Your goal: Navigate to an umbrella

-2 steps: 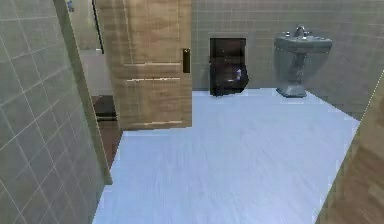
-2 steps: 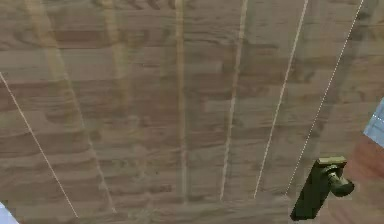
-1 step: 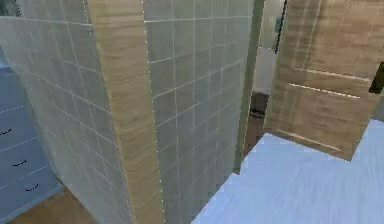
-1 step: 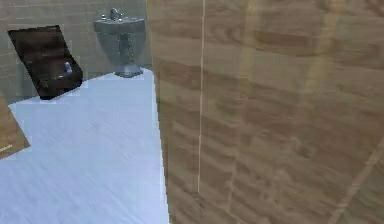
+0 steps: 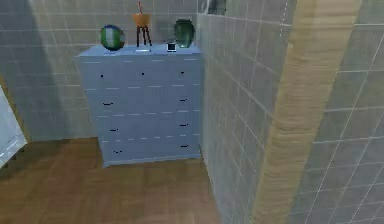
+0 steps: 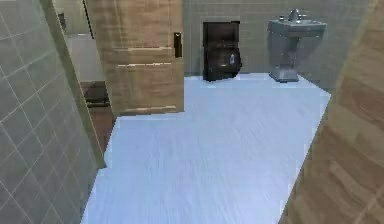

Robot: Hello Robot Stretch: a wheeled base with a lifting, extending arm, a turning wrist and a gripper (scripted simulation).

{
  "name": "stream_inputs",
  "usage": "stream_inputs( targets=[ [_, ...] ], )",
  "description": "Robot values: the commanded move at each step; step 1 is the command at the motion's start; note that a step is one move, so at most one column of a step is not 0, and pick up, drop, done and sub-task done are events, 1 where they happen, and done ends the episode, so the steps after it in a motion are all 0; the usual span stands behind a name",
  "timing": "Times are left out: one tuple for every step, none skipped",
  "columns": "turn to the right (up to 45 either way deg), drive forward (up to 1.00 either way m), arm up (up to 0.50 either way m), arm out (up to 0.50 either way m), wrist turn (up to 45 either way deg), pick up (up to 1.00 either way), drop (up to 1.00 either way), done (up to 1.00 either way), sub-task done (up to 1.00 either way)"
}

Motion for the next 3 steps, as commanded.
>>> stream_inputs(
  targets=[
    [-42.0, 0.00, 0.00, 0.00, 0.0, 0.00, 0.00, 0.00, 0.00],
    [0.0, 0.40, 0.00, 0.00, 0.0, 0.00, 0.00, 0.00, 0.00],
    [-39.0, 0.00, 0.00, 0.00, 0.0, 0.00, 0.00, 0.00, 0.00]
  ],
)
